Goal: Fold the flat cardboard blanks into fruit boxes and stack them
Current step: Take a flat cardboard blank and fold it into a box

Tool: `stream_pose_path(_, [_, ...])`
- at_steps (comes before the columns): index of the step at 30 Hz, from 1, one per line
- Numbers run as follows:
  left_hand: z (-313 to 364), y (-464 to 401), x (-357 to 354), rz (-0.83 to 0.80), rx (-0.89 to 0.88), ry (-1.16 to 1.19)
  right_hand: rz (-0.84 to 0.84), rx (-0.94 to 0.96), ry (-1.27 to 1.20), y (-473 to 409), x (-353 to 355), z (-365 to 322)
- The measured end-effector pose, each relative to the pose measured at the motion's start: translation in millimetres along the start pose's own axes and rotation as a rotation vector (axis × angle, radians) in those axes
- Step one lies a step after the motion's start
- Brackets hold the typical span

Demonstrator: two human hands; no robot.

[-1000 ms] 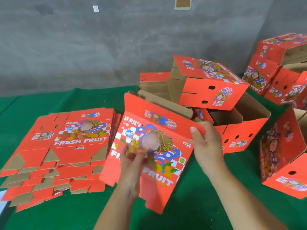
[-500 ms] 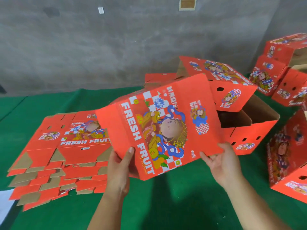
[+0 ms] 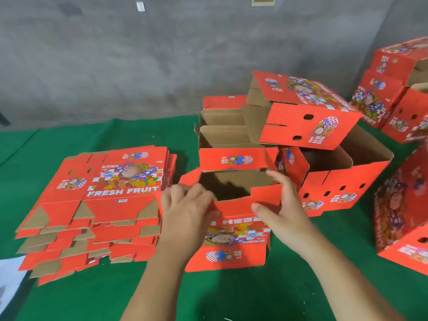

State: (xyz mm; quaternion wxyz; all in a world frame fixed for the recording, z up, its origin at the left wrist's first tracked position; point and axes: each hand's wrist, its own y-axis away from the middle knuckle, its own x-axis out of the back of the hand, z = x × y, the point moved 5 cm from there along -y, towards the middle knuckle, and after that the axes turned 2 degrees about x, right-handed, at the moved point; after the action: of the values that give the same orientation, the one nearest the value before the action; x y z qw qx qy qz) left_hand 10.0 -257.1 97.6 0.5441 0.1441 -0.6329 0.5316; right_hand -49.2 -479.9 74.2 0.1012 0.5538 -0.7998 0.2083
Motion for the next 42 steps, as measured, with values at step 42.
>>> stream_pose_path(42, [1.5, 15.6, 19.1, -0.097, 0.547, 0.506, -0.452, 0.008, 0.164, -4.1, 74.7, 25.2])
